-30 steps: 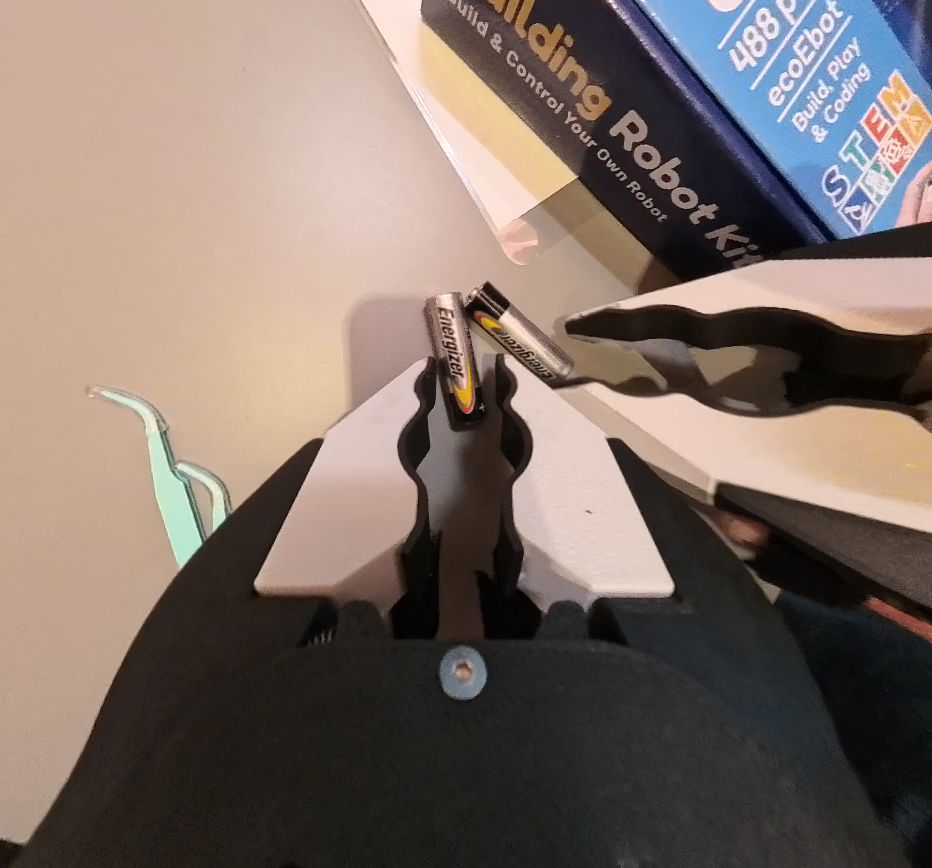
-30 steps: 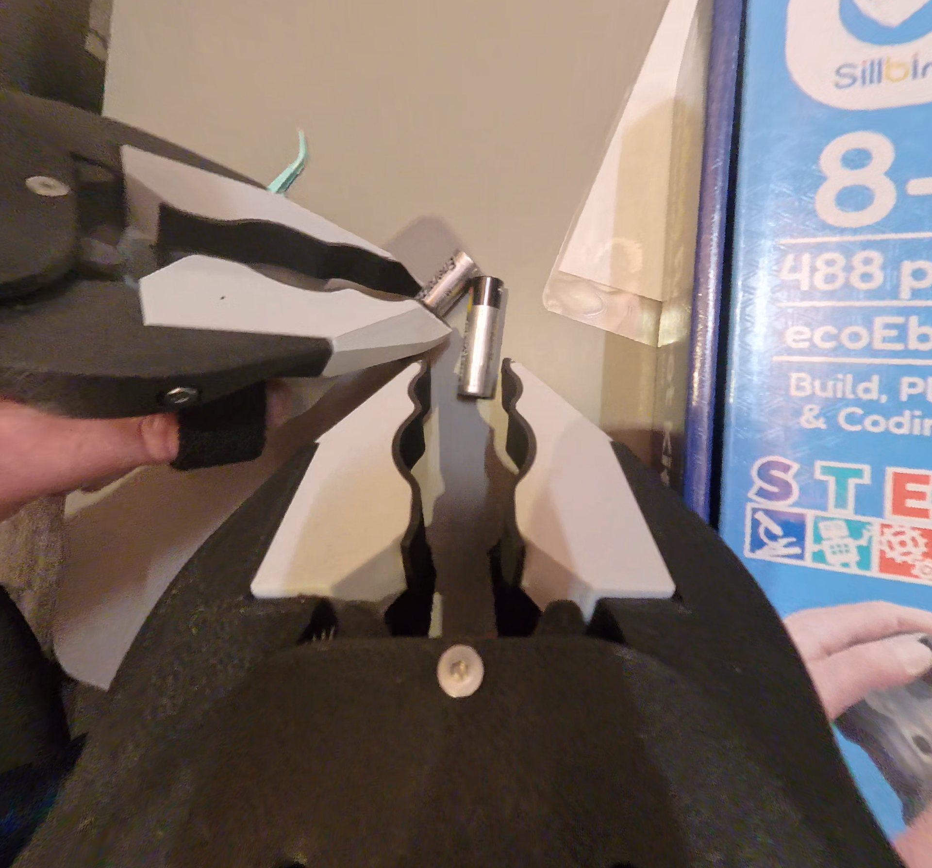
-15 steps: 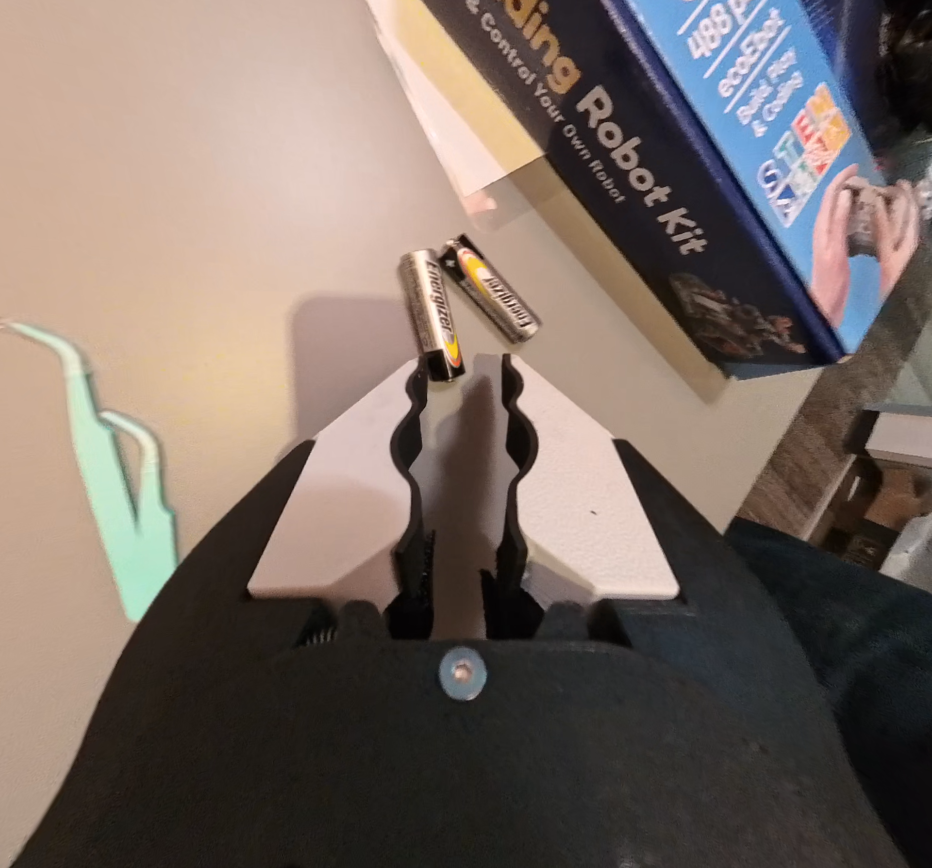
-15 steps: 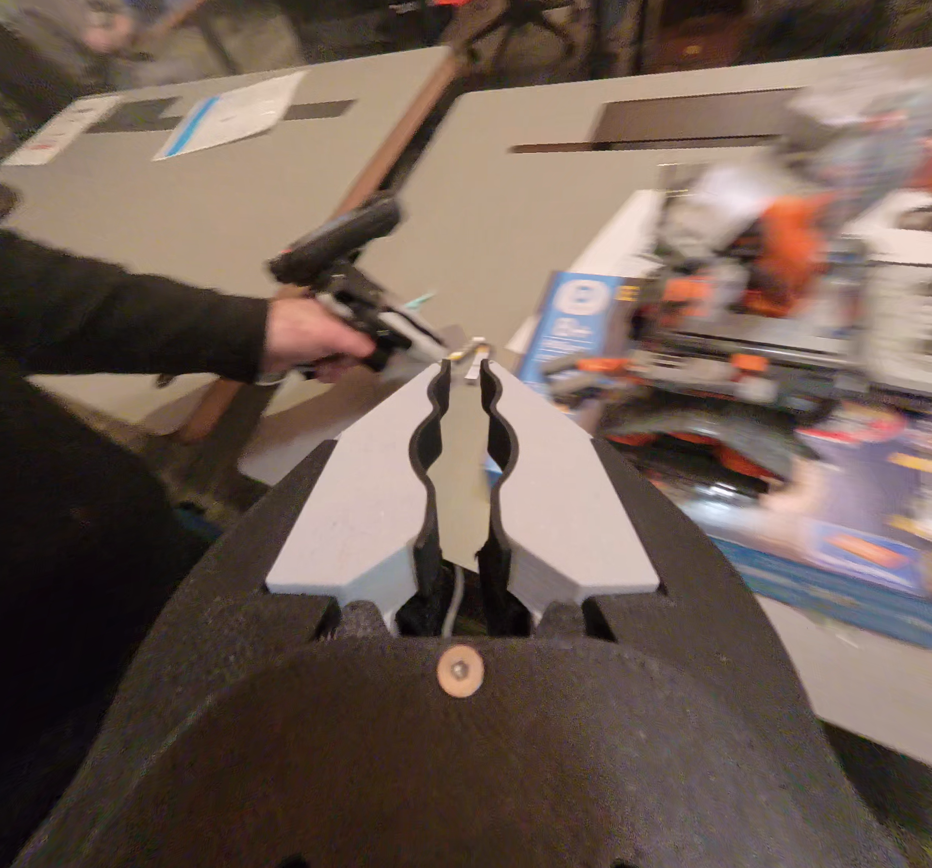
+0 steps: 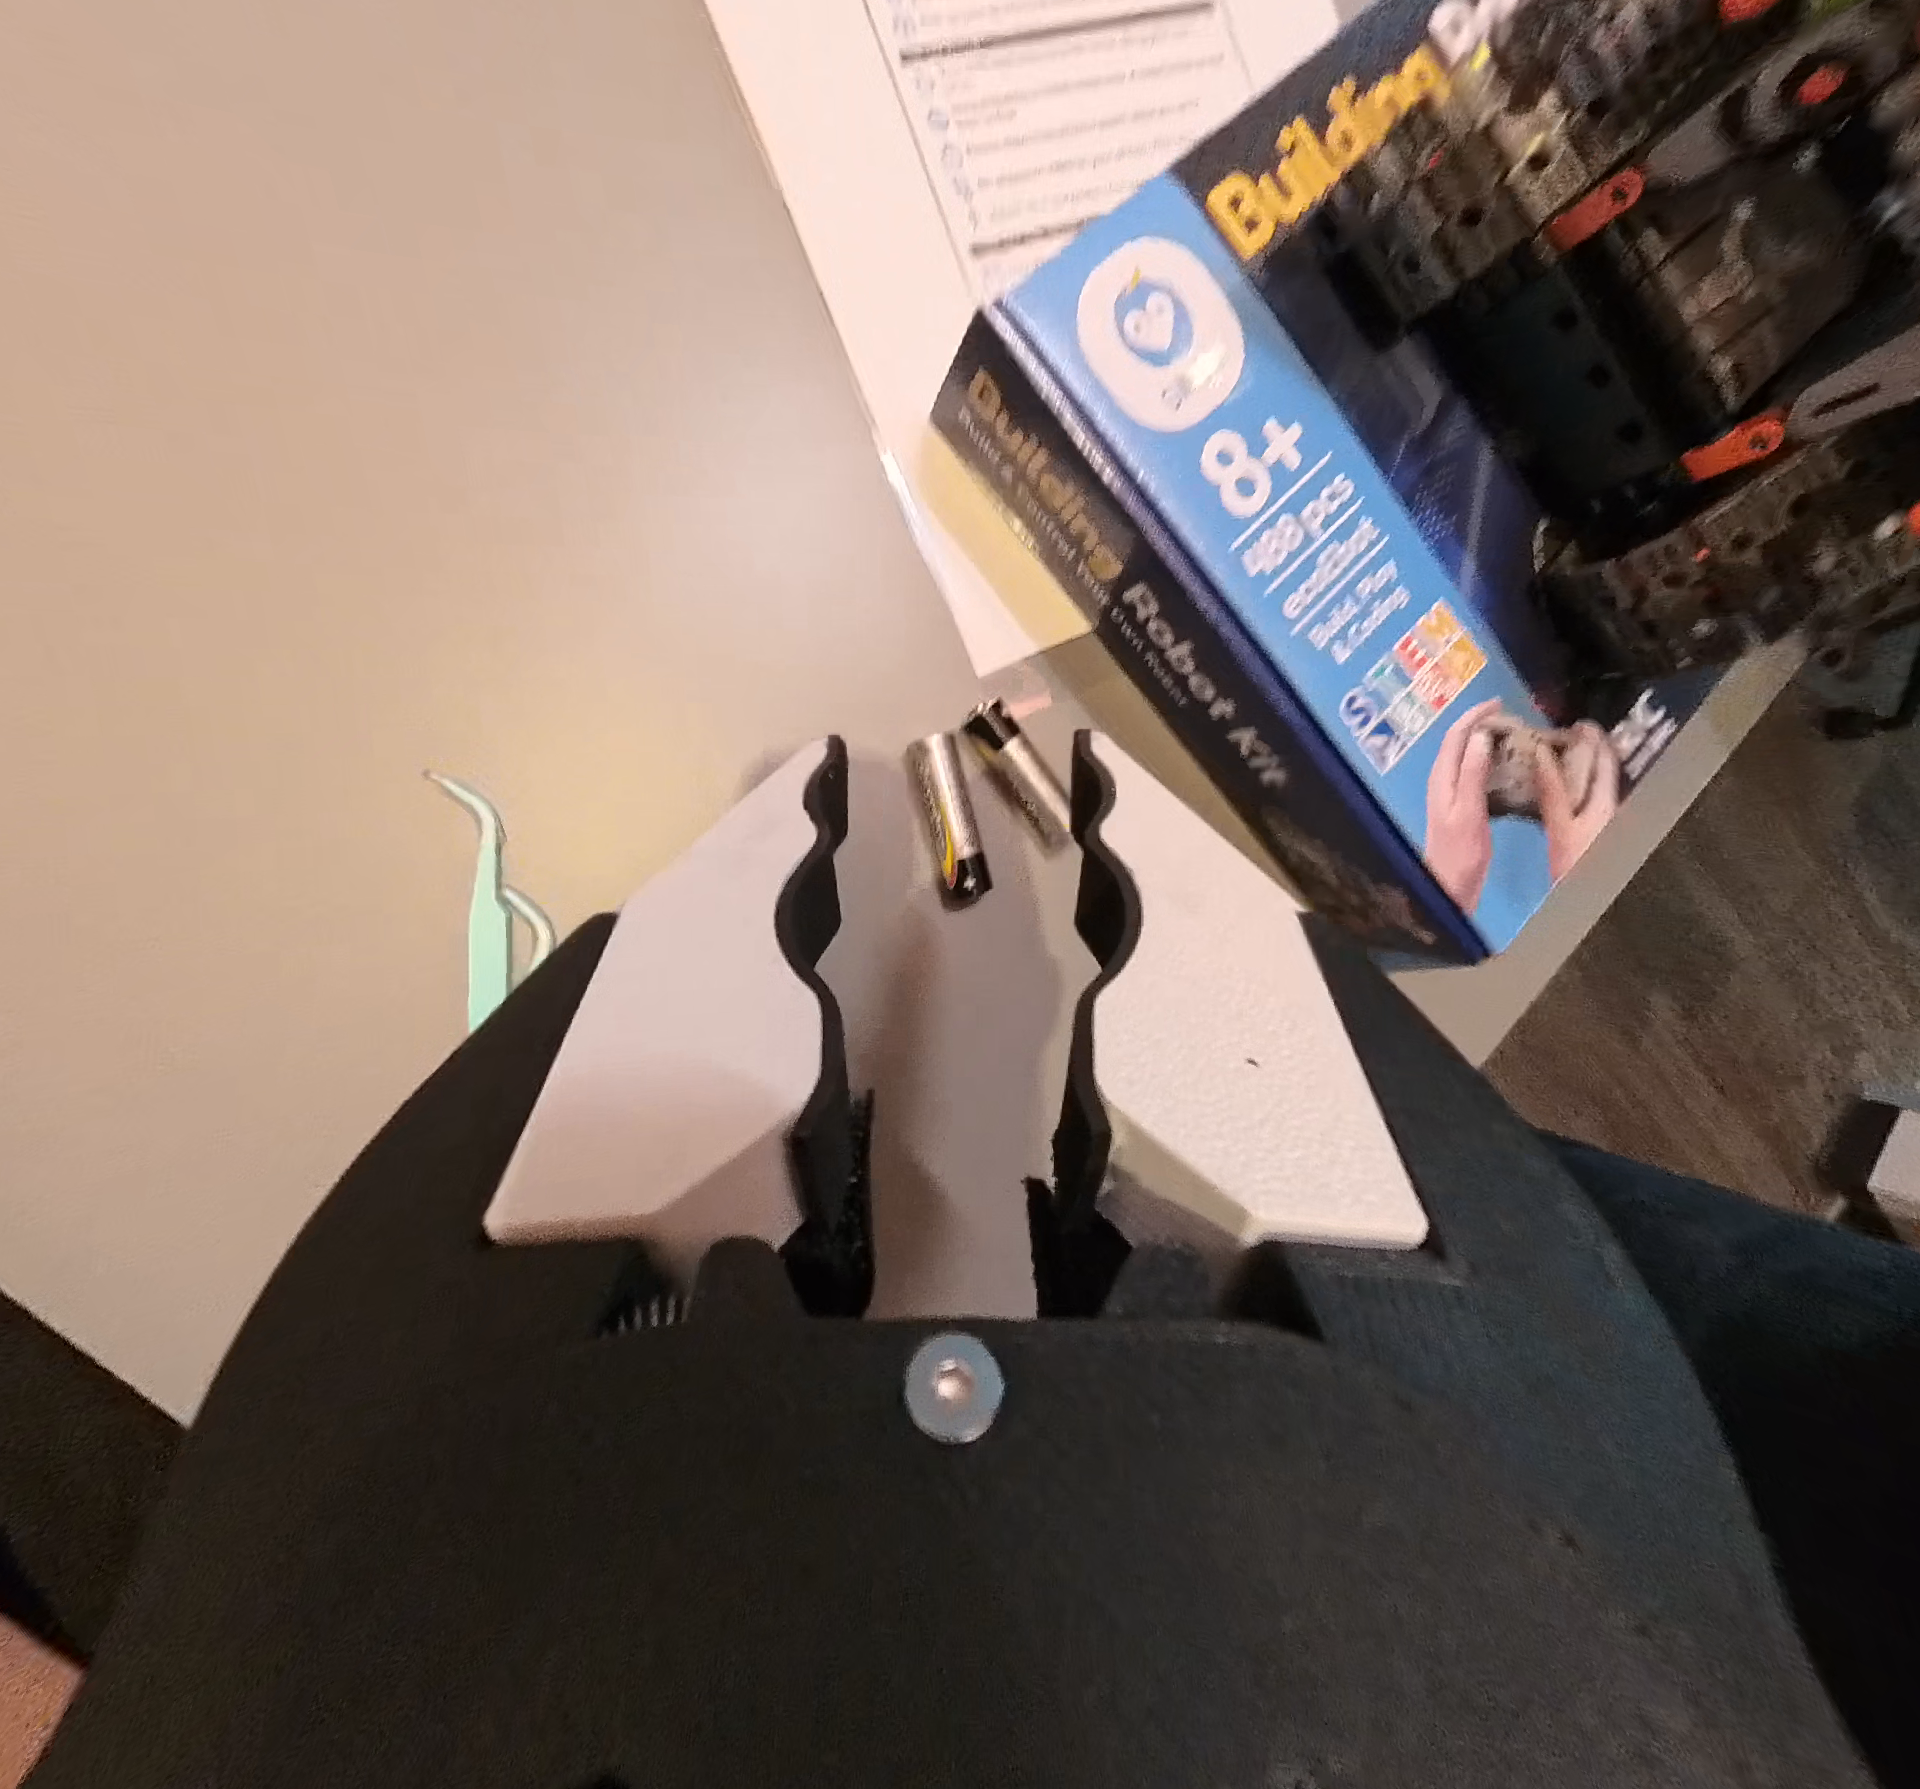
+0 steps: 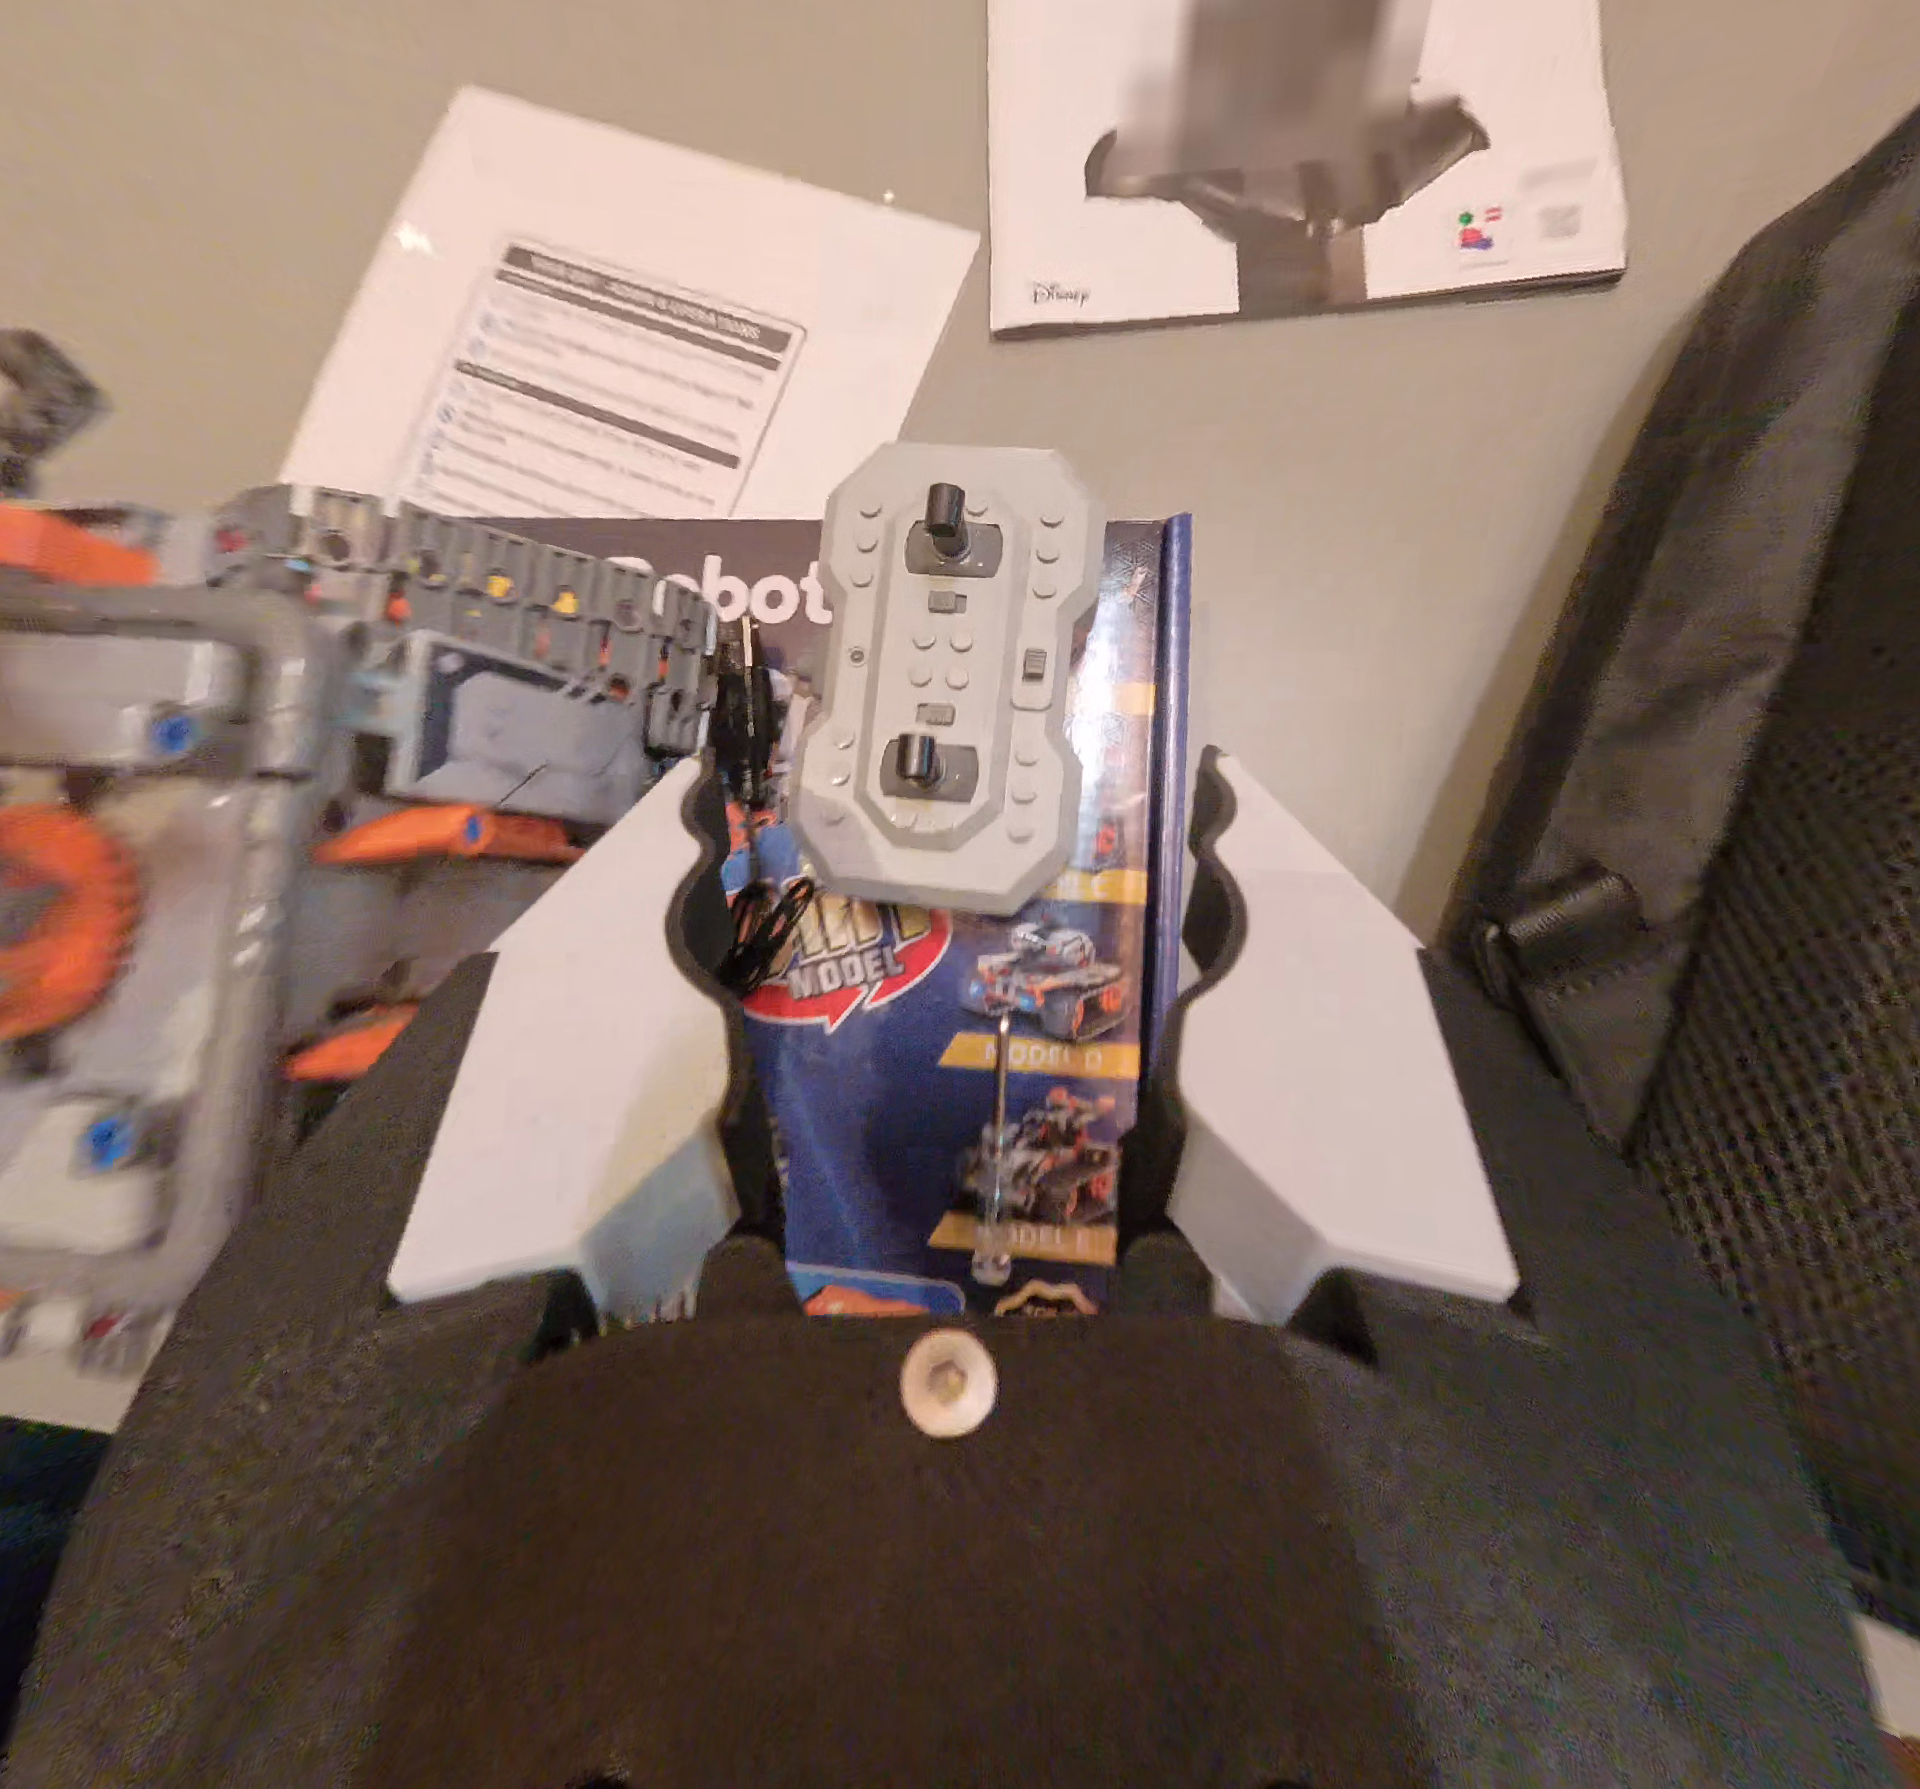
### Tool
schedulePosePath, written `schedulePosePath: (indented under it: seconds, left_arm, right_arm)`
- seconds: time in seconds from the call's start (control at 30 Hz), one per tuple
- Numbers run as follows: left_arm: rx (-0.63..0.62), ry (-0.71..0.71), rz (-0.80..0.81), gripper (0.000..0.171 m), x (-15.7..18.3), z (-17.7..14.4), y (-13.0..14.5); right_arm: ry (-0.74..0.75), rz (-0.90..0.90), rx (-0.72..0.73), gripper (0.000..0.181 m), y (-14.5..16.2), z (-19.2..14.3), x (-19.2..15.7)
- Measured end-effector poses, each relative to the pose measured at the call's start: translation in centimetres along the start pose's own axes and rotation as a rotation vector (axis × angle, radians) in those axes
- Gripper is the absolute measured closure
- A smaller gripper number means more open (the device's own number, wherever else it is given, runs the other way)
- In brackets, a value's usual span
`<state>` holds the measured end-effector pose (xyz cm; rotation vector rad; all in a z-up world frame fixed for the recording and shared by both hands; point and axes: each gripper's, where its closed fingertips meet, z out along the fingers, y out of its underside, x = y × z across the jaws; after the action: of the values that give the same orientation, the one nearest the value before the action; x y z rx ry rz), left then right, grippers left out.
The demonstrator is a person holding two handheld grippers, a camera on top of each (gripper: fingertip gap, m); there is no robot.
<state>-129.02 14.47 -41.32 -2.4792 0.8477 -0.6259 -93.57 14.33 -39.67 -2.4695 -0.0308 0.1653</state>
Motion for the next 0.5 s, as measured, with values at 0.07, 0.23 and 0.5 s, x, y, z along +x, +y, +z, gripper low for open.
schedulePosePath:
  seconds: [0.07, 0.23, 0.5]
  left_arm:
    - [0.032, -0.009, -0.003, 0.131, 0.6, -0.5, -1.6]
    - [0.096, -0.018, 0.054, 0.131, 2.9, -1.0, -5.8]
    - [0.172, -0.005, 0.163, 0.134, 6.8, -0.9, -11.0]
  right_arm:
    - [-0.006, -0.018, -0.056, 0.093, 0.7, 1.6, 0.1]
    - [-0.043, -0.06, -0.133, 0.097, 2.5, 3.8, -0.4]
    - [-0.12, -0.066, -0.071, 0.106, 2.1, 4.0, -0.4]
